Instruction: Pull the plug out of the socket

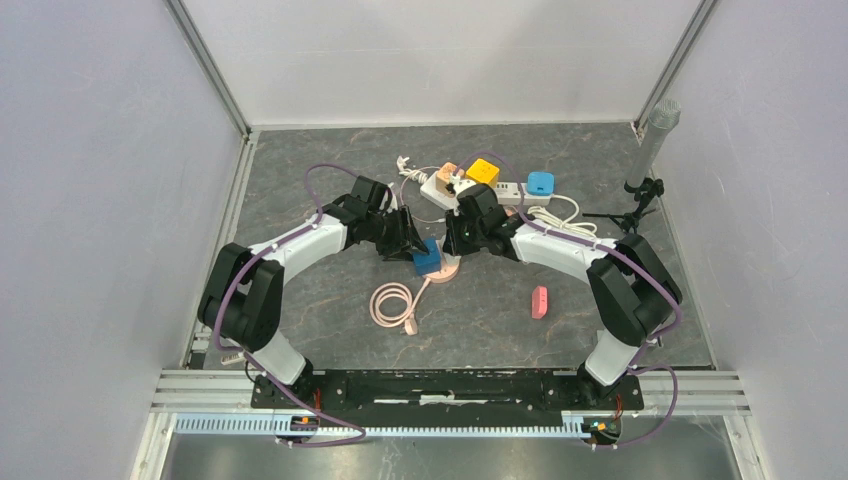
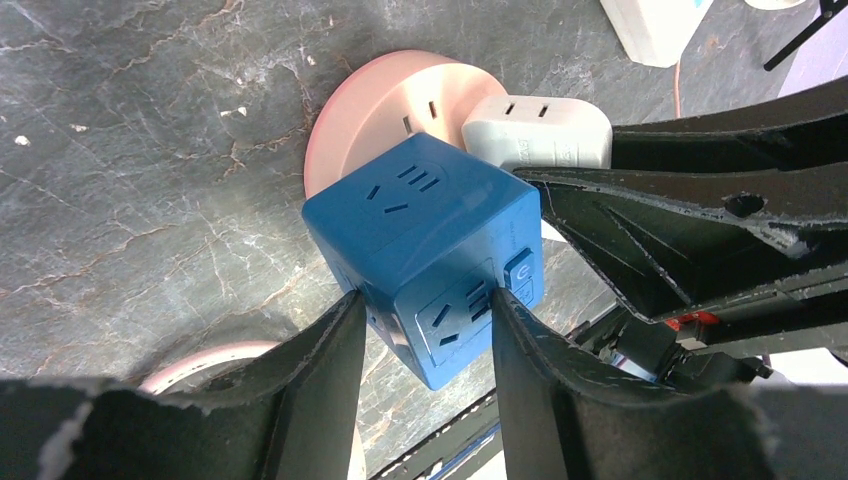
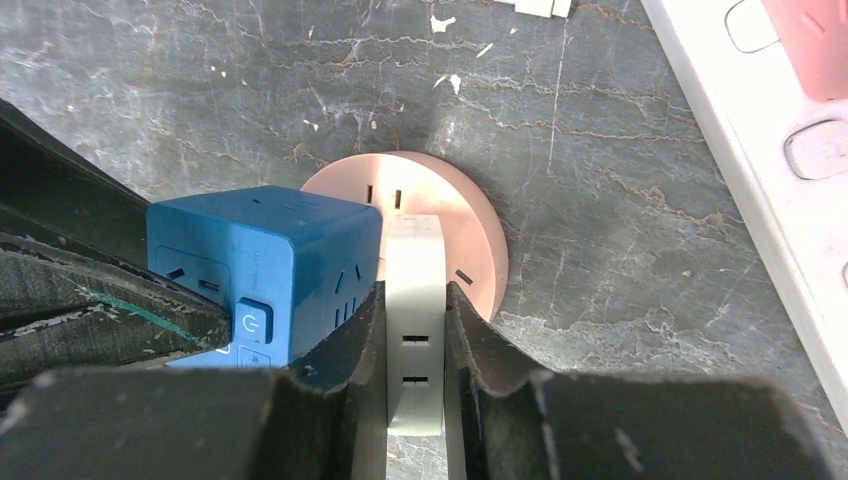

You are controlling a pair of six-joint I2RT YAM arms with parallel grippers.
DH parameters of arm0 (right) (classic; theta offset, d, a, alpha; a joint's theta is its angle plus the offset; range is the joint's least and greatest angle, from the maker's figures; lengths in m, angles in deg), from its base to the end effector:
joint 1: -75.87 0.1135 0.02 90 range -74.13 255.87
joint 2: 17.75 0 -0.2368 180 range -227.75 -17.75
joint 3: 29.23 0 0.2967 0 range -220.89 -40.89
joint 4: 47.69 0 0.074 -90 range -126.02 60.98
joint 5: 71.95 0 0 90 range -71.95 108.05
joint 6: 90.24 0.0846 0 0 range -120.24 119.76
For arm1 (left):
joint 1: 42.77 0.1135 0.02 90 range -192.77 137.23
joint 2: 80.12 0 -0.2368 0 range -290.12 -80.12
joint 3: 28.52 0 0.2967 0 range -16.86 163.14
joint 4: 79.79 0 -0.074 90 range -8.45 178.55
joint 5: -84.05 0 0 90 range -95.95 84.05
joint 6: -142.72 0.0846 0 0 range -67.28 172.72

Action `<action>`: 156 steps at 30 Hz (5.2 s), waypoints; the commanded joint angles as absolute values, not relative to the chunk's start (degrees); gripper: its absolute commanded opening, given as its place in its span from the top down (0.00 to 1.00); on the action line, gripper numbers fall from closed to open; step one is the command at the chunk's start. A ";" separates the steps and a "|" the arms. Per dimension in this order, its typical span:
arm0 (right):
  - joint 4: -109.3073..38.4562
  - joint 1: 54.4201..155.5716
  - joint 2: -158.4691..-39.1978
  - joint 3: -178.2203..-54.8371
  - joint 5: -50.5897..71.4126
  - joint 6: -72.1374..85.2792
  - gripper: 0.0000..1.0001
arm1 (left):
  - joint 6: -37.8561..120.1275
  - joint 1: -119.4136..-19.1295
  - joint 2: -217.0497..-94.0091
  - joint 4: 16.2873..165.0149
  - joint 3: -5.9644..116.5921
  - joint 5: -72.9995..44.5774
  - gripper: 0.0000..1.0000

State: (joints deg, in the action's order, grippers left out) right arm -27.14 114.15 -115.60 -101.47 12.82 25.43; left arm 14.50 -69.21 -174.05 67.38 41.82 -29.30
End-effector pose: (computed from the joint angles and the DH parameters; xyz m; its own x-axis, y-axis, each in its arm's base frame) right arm 0.3324 0.2721 0.1057 -0.7990 -0.0810 -0.5958 -0.3554 0.8629 0.3593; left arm 0.3361 -0.2046 0.1046 -0.9604 -0.1568 -0.2302 0.0139 0.7987 -0.6016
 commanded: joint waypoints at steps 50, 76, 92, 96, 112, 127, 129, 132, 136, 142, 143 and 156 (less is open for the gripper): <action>-40.74 112.43 -113.68 -101.32 -8.27 36.11 1.00 | 19.82 -69.49 -179.98 58.10 36.60 -14.26 0.47; -35.49 113.80 -113.15 -107.45 -8.58 34.20 1.00 | 19.92 -69.84 -182.73 58.05 35.63 -12.43 0.48; -23.21 113.15 -104.69 -107.77 8.88 24.43 1.00 | 19.91 -69.84 -179.59 58.05 40.38 -16.22 0.44; -20.73 112.27 -101.40 -105.06 9.83 21.32 1.00 | 19.75 -69.91 -178.26 57.87 45.08 -19.88 0.37; -7.03 108.44 -89.86 -92.49 9.14 12.84 1.00 | 19.89 -69.84 -174.76 56.92 54.41 -26.06 0.00; -6.44 108.43 -83.30 -79.50 23.51 29.75 1.00 | 16.68 -69.89 -170.01 59.72 50.48 -24.61 0.00; -7.98 108.46 -82.85 -77.76 23.49 30.46 0.97 | 16.60 -69.84 -169.67 59.72 50.21 -24.32 0.00; -9.57 108.48 -83.30 -76.15 22.90 31.40 0.92 | 16.35 -69.84 -169.30 59.72 49.90 -24.24 0.00; -11.13 108.48 -83.97 -74.51 23.43 33.03 0.81 | 16.06 -69.84 -168.95 59.72 49.27 -24.15 0.00; -11.96 108.50 -84.08 -74.26 23.63 33.64 0.59 | 16.00 -69.84 -167.81 59.71 48.19 -23.74 0.00; -11.86 108.47 -83.96 -74.42 23.68 33.52 0.55 | 16.06 -69.86 -167.62 59.72 48.10 -23.60 0.00; -10.38 108.39 -79.35 -79.49 24.61 32.10 0.39 | 16.41 -69.84 -166.16 59.68 48.44 -21.75 0.00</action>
